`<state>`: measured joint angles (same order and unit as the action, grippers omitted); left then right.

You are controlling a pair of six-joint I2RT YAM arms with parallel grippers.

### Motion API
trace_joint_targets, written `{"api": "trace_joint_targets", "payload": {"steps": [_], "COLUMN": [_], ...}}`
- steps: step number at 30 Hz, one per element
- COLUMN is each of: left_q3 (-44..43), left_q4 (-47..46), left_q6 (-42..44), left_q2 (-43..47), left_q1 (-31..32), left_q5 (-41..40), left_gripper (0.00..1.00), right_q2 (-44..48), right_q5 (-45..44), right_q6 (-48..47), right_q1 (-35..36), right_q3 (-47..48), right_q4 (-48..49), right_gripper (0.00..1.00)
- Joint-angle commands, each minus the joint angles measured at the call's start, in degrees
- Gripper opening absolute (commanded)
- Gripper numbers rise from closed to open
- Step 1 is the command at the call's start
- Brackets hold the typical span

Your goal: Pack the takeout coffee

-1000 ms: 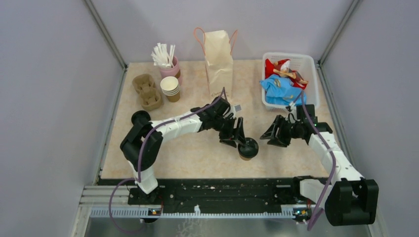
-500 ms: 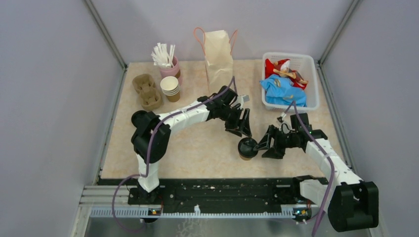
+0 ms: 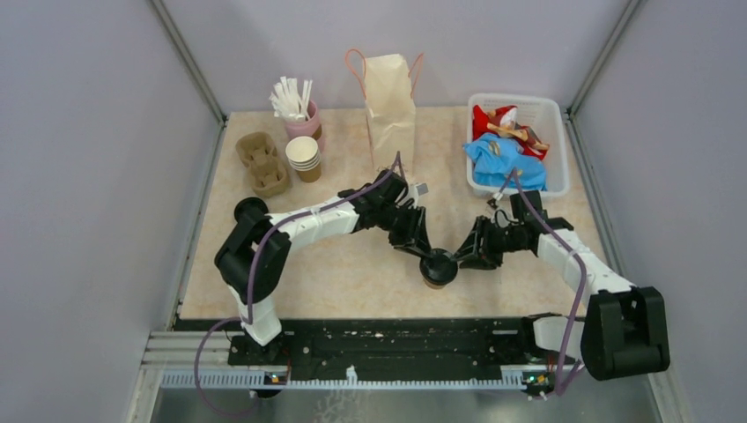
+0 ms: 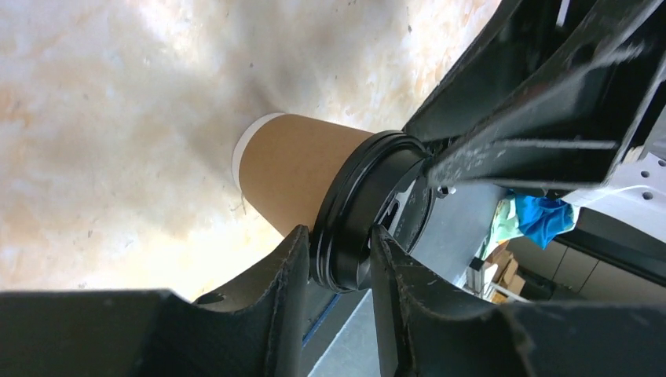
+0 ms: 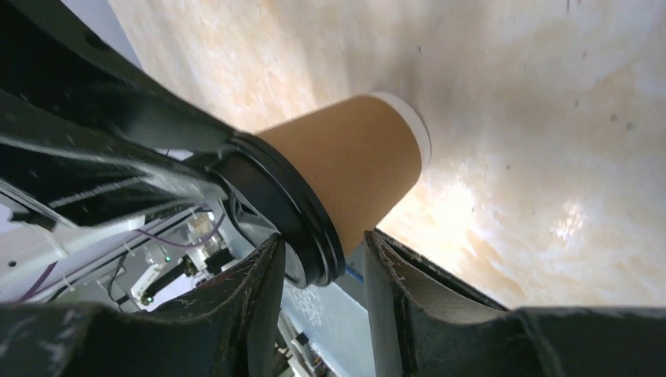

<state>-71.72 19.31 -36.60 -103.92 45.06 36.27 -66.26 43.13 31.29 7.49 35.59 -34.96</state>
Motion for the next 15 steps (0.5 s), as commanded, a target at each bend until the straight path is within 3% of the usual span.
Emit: {"api": "trace_joint_targets", "payload": {"steps": [1,7,12,15], "left_q3": [6.9,10.0,9.6,11.0], "left_q4": [-4.9,-7.9,-6.5,-6.1], "left_q6": [-5.6,-9.0,-9.6,-9.9], "left_q2": [5.7,8.6,10.1,12.2], "left_q1": [0.1,0.3,0.1,0.1], "left_q5": [-2.4,-1.6,-1.3,-1.8], "left_gripper": [0.39,0.45,0.6,0.69], "right_q2": [-4.8,-9.9,-6.1,-1.7], "right_q5": [-3.0,-1.3,-0.4,7.1], "right_q6": [-4.8,-8.4,-10.0,-8.6], "right_q1": [0.2,0.2,0.1,0.3], "right_q3": [5.9,10.5,10.8,6.3], "right_q4": [2.8,1.3,-5.1,-4.8], "right_gripper": [0.41,0.48,0.64,0.71]}}
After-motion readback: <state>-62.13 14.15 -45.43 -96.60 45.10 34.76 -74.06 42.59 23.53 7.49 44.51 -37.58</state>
